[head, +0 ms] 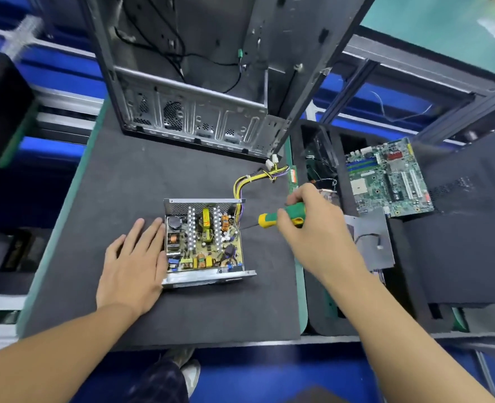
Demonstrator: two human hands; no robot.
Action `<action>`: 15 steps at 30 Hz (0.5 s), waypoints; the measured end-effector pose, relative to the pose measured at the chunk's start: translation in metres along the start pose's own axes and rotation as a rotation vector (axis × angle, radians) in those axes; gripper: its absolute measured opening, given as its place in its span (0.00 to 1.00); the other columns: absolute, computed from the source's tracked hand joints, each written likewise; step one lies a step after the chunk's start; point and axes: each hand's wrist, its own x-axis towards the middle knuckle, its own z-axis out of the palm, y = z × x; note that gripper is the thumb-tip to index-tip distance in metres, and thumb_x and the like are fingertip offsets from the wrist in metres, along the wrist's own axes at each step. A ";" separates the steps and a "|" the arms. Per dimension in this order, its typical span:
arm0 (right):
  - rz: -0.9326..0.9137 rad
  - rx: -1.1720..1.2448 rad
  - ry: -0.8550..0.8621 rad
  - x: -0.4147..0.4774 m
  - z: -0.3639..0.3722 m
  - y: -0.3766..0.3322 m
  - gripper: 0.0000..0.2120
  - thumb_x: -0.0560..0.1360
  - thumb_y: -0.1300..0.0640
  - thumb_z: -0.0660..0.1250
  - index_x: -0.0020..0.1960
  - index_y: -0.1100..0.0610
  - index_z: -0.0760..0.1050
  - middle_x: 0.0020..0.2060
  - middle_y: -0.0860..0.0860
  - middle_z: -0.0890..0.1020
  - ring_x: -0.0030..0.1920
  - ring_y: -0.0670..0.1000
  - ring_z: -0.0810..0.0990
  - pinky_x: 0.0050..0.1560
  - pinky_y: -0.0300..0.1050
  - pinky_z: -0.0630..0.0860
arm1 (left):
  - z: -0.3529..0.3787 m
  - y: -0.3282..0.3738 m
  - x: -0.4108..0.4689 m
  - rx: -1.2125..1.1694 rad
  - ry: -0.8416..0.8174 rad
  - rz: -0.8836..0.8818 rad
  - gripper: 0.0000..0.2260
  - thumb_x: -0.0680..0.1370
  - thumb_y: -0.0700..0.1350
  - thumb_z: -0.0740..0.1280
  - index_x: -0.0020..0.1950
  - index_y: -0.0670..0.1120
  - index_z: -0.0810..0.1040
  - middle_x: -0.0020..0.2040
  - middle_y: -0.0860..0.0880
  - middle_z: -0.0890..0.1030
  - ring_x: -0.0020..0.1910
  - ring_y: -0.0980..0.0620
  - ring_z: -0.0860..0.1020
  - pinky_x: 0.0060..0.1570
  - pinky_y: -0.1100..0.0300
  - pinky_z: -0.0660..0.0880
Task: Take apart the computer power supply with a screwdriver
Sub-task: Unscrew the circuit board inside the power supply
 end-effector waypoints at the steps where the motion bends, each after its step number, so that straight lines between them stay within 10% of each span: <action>1: 0.008 -0.010 -0.001 0.005 0.005 0.001 0.07 0.77 0.53 0.66 0.48 0.49 0.67 0.38 0.46 0.74 0.34 0.44 0.72 0.27 0.36 0.63 | 0.001 0.000 0.001 0.004 0.001 -0.006 0.27 0.82 0.51 0.45 0.77 0.43 0.67 0.77 0.50 0.67 0.78 0.47 0.61 0.68 0.46 0.63; 15: -0.031 -0.023 -0.116 0.036 0.026 0.009 0.07 0.78 0.52 0.65 0.50 0.49 0.67 0.40 0.44 0.74 0.37 0.46 0.72 0.36 0.44 0.65 | 0.011 -0.005 0.002 -0.015 -0.011 -0.028 0.26 0.82 0.51 0.46 0.78 0.45 0.65 0.78 0.51 0.65 0.78 0.47 0.60 0.69 0.47 0.62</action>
